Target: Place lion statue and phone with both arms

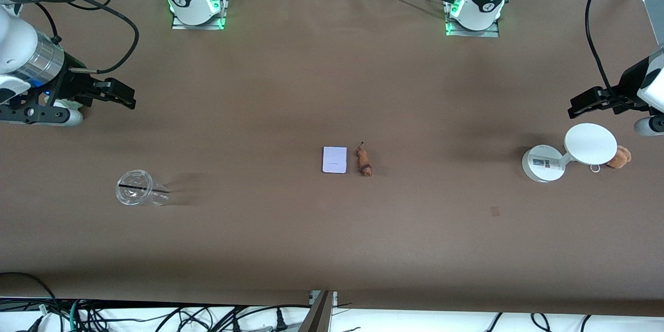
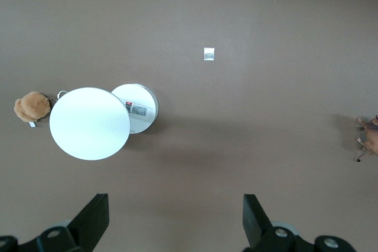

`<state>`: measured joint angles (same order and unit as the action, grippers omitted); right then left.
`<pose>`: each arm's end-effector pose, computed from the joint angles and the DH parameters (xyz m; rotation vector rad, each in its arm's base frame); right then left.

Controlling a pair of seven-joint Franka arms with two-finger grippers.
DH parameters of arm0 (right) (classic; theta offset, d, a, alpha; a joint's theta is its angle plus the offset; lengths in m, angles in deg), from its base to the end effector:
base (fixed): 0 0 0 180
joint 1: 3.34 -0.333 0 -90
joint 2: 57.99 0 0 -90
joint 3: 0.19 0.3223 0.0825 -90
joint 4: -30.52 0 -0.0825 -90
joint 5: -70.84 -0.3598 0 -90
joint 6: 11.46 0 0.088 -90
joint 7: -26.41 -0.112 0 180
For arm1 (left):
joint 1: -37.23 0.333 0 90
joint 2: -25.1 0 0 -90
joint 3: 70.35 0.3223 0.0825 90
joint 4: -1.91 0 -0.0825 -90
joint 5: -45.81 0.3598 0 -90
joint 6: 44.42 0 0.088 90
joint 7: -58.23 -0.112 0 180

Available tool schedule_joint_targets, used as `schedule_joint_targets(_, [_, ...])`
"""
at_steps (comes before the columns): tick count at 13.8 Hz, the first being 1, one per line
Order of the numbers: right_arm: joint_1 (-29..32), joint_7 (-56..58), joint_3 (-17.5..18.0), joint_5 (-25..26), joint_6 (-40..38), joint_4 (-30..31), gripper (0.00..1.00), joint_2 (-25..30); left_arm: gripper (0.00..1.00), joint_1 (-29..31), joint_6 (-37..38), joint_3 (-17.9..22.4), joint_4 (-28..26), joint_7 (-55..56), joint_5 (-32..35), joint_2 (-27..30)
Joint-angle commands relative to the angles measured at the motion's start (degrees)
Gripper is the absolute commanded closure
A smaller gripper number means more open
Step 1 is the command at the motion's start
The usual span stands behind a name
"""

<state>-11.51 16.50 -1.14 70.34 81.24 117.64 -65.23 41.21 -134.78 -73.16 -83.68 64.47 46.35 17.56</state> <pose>0.5675 0.0734 0.5828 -3.1381 0.0744 0.0465 0.5701 0.0146 0.5884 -3.1290 -0.2026 0.0753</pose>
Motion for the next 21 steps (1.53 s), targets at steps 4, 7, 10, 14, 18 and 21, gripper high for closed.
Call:
schedule_joint_targets(4, [-3.08,-0.2,-0.02,3.67,3.46,0.33,0.0,0.12,0.0,0.07,0.98,-0.01,1.83,-0.88,-1.25,-0.89])
schedule_joint_targets(7, [-3.08,0.59,0.25,2.79,3.37,-0.29,0.0,-1.2,0.0,0.15,0.98,-0.01,1.83,-0.88,-1.33,-0.89])
schedule_joint_targets(10, [-6.23,0.68,0.25,3.58,2.4,-0.29,0.0,-4.08,0.0,0.15,0.98,-0.01,1.83,-0.88,-1.33,-0.89])
schedule_joint_targets(14, [-6.95,1.12,0.34,2.62,-0.32,-0.2,0.0,-9.64,0.0,0.07,0.98,-0.01,1.83,-0.88,-1.33,-0.89])
schedule_joint_targets(18, [-10.98,0.16,1.04,-0.36,2.65,-0.37,0.0,-10.33,0.0,0.07,0.98,-0.01,1.83,-0.88,-1.33,-0.98])
schedule_joint_targets(21, [-15.63,-6.92,1.04,-4.68,9.85,-0.37,0.0,-14.29,0.0,0.07,0.98,0.08,1.83,-0.88,-1.33,-0.89])
